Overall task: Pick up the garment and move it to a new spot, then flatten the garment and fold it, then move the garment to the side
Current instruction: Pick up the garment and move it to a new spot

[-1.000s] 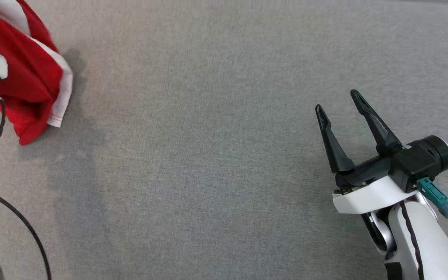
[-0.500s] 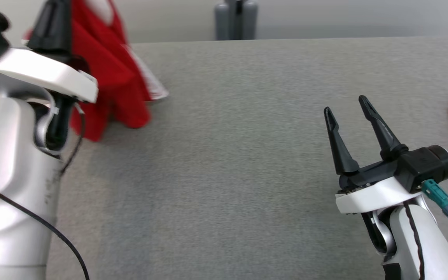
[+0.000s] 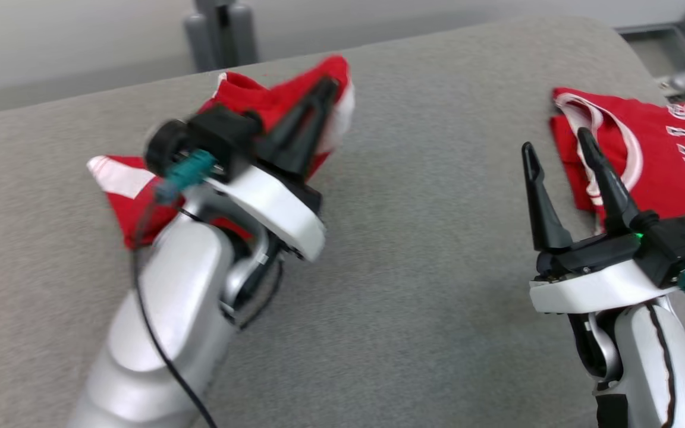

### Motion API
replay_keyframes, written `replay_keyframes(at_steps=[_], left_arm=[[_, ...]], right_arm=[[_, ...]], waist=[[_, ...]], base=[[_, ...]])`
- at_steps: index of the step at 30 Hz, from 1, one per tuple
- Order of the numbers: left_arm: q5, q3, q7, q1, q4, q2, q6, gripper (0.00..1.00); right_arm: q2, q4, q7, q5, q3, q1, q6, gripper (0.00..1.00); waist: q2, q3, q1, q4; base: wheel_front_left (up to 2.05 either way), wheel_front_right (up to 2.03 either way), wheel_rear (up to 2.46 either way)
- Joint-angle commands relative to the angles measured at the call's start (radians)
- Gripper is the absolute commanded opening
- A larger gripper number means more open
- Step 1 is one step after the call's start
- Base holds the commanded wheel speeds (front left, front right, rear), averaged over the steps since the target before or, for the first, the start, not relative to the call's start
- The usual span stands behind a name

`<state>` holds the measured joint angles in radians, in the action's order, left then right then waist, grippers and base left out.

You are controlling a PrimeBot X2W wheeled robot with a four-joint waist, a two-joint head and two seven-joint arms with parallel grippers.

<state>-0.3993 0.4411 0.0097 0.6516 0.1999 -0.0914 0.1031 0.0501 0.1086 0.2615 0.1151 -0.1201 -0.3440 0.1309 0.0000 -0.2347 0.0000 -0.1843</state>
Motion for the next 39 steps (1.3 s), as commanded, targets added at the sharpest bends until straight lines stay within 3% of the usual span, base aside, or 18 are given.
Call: replay_keyframes(at_steps=[1, 9, 16, 17, 18, 19, 27, 33, 39], left_arm=[[0.009, 0.013, 0.001, -0.014, 0.008, 0.000, -0.005, 0.00], [0.075, 0.217, -0.025, 0.003, 0.140, 0.033, -0.010, 0.00], [0.065, 0.367, -0.058, 0.009, 0.253, 0.038, -0.013, 0.00], [0.061, 0.381, -0.064, 0.011, 0.261, 0.038, -0.020, 0.29], [0.054, 0.396, -0.073, 0.014, 0.268, 0.038, -0.027, 0.69], [0.047, 0.407, -0.078, 0.018, 0.275, 0.038, -0.033, 1.00], [-0.033, 0.430, -0.151, 0.046, 0.292, 0.039, -0.085, 1.00], [-0.080, 0.367, -0.225, 0.052, 0.282, 0.032, -0.137, 1.00], [-0.089, 0.242, -0.269, -0.023, 0.239, -0.059, -0.225, 1.00]], right_arm=[[0.002, -0.005, 0.004, 0.010, 0.005, -0.007, 0.000, 1.00], [0.002, -0.017, 0.004, 0.072, 0.019, -0.015, 0.000, 1.00], [0.002, -0.007, 0.005, 0.099, 0.036, -0.013, 0.000, 1.00], [0.002, -0.006, 0.005, 0.101, 0.037, -0.013, 0.000, 1.00], [0.002, -0.005, 0.005, 0.102, 0.040, -0.013, 0.000, 1.00], [0.002, -0.003, 0.005, 0.101, 0.045, -0.014, 0.000, 1.00], [0.002, 0.010, 0.005, 0.065, 0.072, -0.007, 0.000, 1.00], [0.003, 0.017, 0.005, 0.023, 0.080, 0.010, 0.000, 1.00], [0.004, 0.010, 0.005, -0.012, 0.078, 0.038, 0.000, 1.00]], waist=[[0.0000, -0.032, 0.0000, -0.063], [0.0000, -0.088, 0.0000, -0.181], [0.0000, -0.107, 0.0000, -0.220], [0.0000, -0.108, 0.0000, -0.221], [0.0000, -0.107, 0.0000, -0.219], [0.0000, -0.106, 0.0000, -0.214], [0.0000, -0.059, 0.0000, -0.119], [0.0000, 0.006, 0.0000, -0.018], [0.0000, 0.067, 0.0000, 0.072]], base=[[0.00, 0.00, 0.00], [0.00, 0.00, 0.00], [0.00, 0.00, 0.00], [0.00, 0.00, 0.00], [0.00, 0.00, 0.00], [0.00, 0.00, 0.00], [0.00, 0.00, 0.00], [0.00, 0.00, 0.00], [0.00, 0.00, 0.00]])
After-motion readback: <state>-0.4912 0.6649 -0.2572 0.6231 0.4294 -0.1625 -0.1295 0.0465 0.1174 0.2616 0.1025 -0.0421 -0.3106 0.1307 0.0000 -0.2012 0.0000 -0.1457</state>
